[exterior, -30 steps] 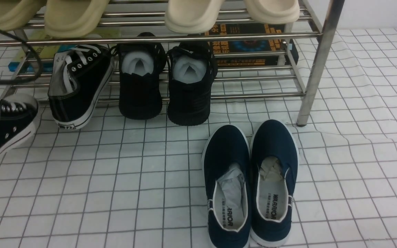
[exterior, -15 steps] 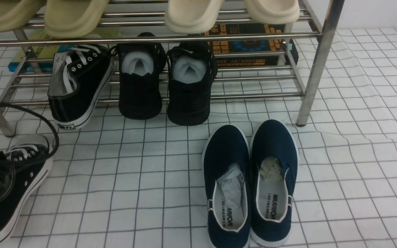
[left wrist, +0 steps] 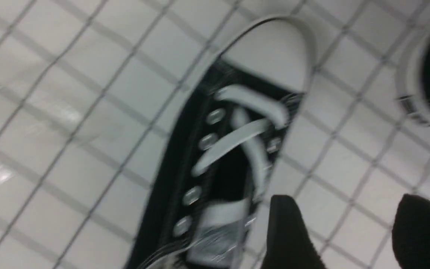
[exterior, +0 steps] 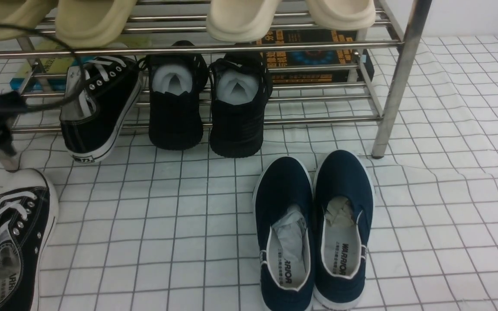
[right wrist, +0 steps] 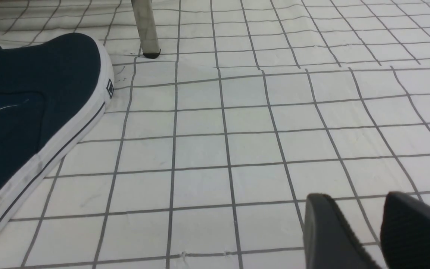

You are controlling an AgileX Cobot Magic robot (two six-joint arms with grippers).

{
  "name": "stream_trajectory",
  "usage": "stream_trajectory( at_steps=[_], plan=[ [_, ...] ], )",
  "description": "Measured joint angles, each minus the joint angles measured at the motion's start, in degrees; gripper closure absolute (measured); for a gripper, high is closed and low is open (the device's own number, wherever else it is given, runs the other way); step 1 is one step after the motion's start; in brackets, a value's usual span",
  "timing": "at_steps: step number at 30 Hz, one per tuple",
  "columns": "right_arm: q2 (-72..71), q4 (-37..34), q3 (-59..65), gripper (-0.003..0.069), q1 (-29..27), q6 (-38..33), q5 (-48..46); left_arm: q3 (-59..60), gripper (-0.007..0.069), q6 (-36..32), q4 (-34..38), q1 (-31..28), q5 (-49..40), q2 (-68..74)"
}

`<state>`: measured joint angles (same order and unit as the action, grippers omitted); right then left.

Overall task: Take the shoes off the shelf with your hand from the white checkered tablecloth.
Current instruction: 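Grasp the leftmost shoe on the bottom shelf of the shoe rack with the left gripper, then set the held shoe down on the floor in front of the rack with the left gripper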

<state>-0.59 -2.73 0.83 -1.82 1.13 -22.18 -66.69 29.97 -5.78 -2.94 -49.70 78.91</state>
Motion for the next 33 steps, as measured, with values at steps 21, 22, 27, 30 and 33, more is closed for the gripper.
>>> stream_trajectory(
  at_steps=[21,22,27,30,33],
  plan=[
    [0.0,-0.01,0.0,0.042,0.0,0.0,0.0,-7.76,0.0533,-8.18,9.41,0.0,15.16,21.02],
    [0.0,-0.01,0.0,0.042,0.0,0.0,0.0,-7.76,0.0562,-8.2,8.8,0.0,14.54,20.95],
    [0.0,0.05,0.0,0.042,0.0,0.0,0.0,-7.7,0.0606,-8.27,6.15,0.0,5.03,17.23],
    [0.0,0.05,0.0,0.042,0.0,0.0,0.0,-7.55,0.0606,-8.21,5.78,0.0,-2.01,13.54],
    [0.0,0.05,0.0,0.042,-0.05,0.0,0.0,-7.5,0.0606,-7.57,5.03,-0.07,-11.87,9.03]
  ],
)
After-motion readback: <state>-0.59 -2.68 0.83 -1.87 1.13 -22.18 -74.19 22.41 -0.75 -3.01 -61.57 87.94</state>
